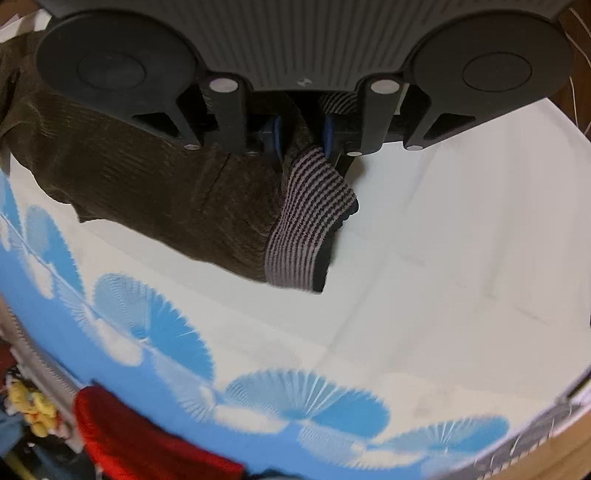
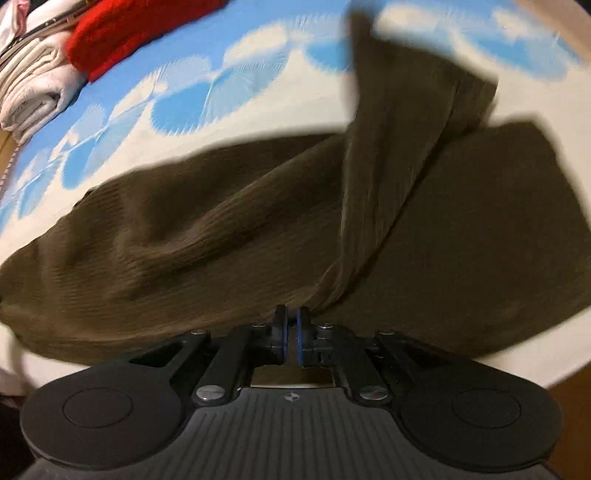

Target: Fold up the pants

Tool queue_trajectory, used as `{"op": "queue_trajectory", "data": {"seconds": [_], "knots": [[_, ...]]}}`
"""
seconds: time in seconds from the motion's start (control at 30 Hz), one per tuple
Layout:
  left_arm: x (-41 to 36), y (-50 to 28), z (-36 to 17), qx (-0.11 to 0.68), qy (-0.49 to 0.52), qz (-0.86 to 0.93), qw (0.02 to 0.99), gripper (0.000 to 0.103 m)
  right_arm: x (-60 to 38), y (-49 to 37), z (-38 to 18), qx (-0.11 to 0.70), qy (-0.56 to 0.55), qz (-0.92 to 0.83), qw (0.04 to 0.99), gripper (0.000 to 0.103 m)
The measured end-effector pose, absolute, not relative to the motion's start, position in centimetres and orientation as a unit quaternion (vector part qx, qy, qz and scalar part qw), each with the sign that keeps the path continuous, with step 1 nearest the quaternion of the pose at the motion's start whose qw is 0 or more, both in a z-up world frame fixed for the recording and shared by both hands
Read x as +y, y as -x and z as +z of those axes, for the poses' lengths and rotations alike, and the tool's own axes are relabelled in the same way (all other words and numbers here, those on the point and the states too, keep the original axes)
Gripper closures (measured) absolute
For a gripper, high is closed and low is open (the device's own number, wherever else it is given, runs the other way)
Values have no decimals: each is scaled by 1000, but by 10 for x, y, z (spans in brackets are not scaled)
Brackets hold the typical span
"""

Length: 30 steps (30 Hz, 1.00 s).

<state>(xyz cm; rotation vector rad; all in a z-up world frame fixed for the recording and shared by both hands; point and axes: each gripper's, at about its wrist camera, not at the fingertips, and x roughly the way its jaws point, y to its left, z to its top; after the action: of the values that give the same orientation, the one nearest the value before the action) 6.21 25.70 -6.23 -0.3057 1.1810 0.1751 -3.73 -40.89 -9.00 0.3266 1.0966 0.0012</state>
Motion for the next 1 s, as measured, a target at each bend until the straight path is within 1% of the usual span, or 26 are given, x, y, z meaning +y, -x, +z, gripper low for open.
{"op": "queue_trajectory", "data": {"seconds": [0.03,0.07,0.13,0.17,0.2,0.23,0.37,0.53,0.73,0.87,0.93,0.97,1.0], "knots": [[258,-64,-65,558,153,88,811,75,-420,35,-83,503,-151,-9,851,98],[260,-65,-69,564,163,95,804,72,-434,31,-77,486,-158,-22,859,95],[260,-64,-74,575,174,102,793,67,-462,19,-67,453,-186,-57,870,83],[257,-64,-76,578,175,104,790,65,-472,12,-64,441,-198,-70,872,71],[255,-63,-77,580,173,105,789,61,-481,2,-64,432,-207,-81,874,65],[253,-63,-78,582,170,104,789,58,-487,-9,-65,425,-211,-88,876,64],[253,-66,-79,584,171,109,786,57,-487,-57,-76,422,-174,-95,885,64],[253,-69,-83,591,173,111,780,55,-447,-109,-98,451,-81,-63,887,62],[253,-75,-88,599,171,110,774,53,-400,-156,-125,479,-4,-55,876,59],[252,-79,-91,603,169,110,772,53,-388,-172,-145,500,72,-101,857,61],[252,-80,-91,603,168,108,772,53,-393,-169,-146,497,77,-111,857,74],[252,-80,-91,603,169,108,772,53,-399,-166,-142,491,65,-114,862,93],[252,-80,-91,602,171,109,772,53,-407,-162,-135,479,48,-120,868,94]]}}
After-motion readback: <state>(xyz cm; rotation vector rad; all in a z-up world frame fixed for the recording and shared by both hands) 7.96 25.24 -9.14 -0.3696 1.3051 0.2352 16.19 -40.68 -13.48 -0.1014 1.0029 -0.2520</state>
